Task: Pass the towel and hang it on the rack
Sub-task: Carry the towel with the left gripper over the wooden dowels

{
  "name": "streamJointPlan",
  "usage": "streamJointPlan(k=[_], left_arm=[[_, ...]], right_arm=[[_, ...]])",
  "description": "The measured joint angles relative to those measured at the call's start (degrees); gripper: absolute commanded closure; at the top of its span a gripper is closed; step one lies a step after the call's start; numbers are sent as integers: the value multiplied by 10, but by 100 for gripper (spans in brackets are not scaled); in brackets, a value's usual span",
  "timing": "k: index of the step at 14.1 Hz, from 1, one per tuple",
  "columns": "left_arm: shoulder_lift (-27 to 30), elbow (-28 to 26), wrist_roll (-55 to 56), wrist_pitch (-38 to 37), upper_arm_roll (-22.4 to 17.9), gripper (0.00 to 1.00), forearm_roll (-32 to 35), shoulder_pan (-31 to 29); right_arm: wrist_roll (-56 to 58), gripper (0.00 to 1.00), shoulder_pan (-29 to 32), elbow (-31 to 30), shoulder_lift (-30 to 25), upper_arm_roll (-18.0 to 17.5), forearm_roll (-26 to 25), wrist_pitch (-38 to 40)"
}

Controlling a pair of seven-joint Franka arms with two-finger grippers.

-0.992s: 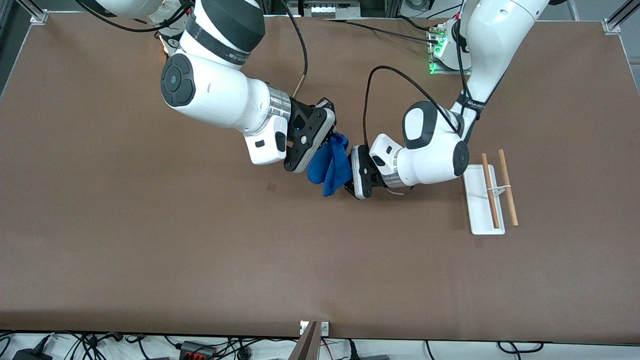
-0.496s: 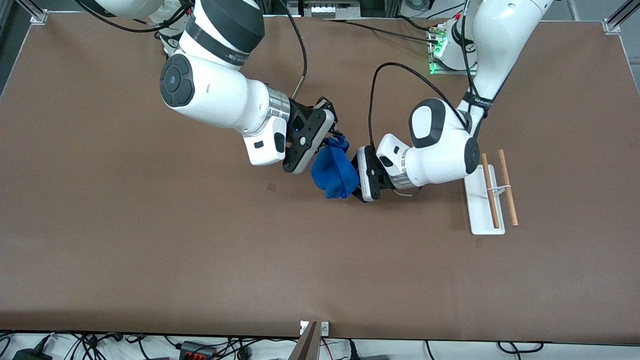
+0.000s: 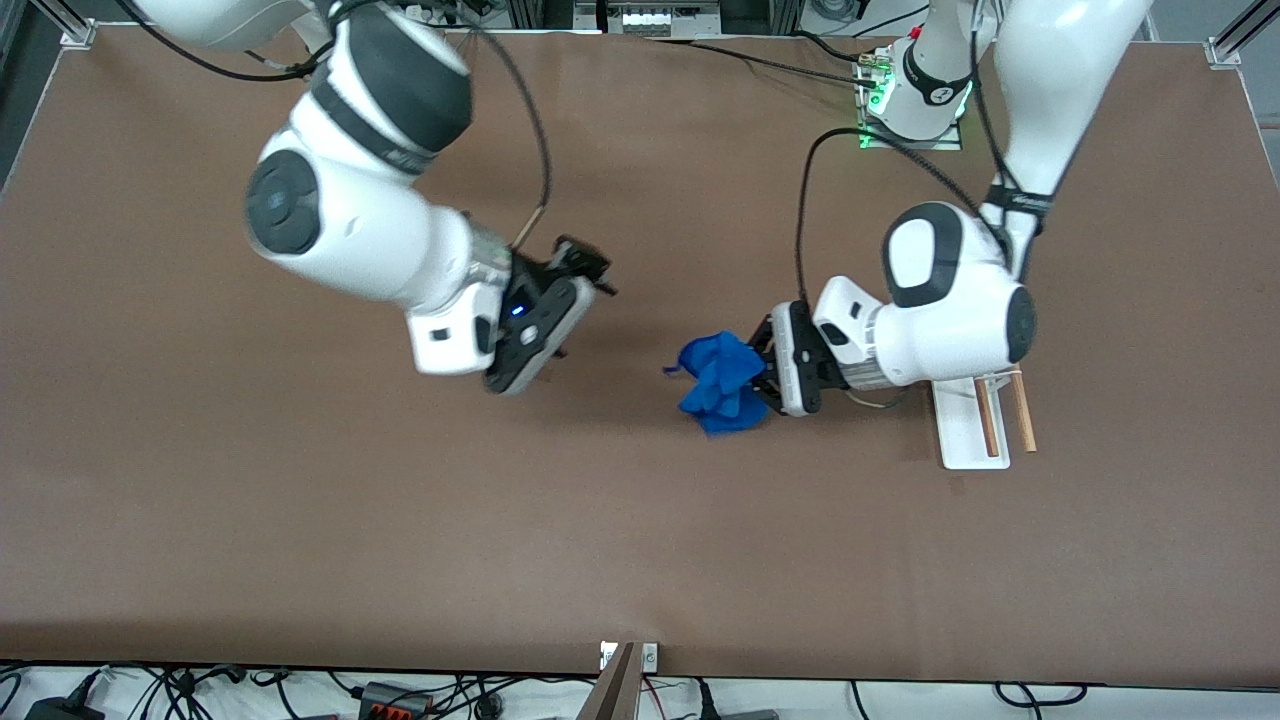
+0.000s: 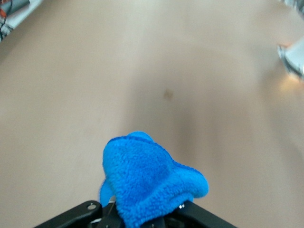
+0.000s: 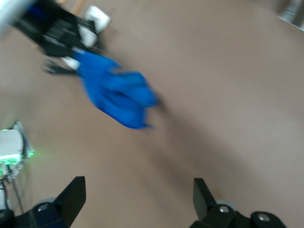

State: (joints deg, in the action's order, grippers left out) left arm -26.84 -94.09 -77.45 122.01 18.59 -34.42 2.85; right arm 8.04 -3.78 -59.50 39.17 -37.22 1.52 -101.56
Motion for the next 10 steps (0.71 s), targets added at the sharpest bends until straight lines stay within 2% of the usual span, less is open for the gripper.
streamJointPlan(k=[3, 6, 8, 10], left_arm=[[44, 16, 30, -107, -4, 99, 92, -54], [69, 33, 79, -195, -7, 100, 192, -101], [77, 48, 148, -243, -7, 100, 248, -119], [86, 55, 285, -291, -7, 100, 299, -122]], right_arm=[[1, 0, 59, -16, 3, 4, -14, 9], [1, 0, 90, -37, 4, 13, -24, -2], [1, 0, 112, -53, 3, 38, -39, -3], [1, 0, 152, -72, 3, 64, -68, -2]])
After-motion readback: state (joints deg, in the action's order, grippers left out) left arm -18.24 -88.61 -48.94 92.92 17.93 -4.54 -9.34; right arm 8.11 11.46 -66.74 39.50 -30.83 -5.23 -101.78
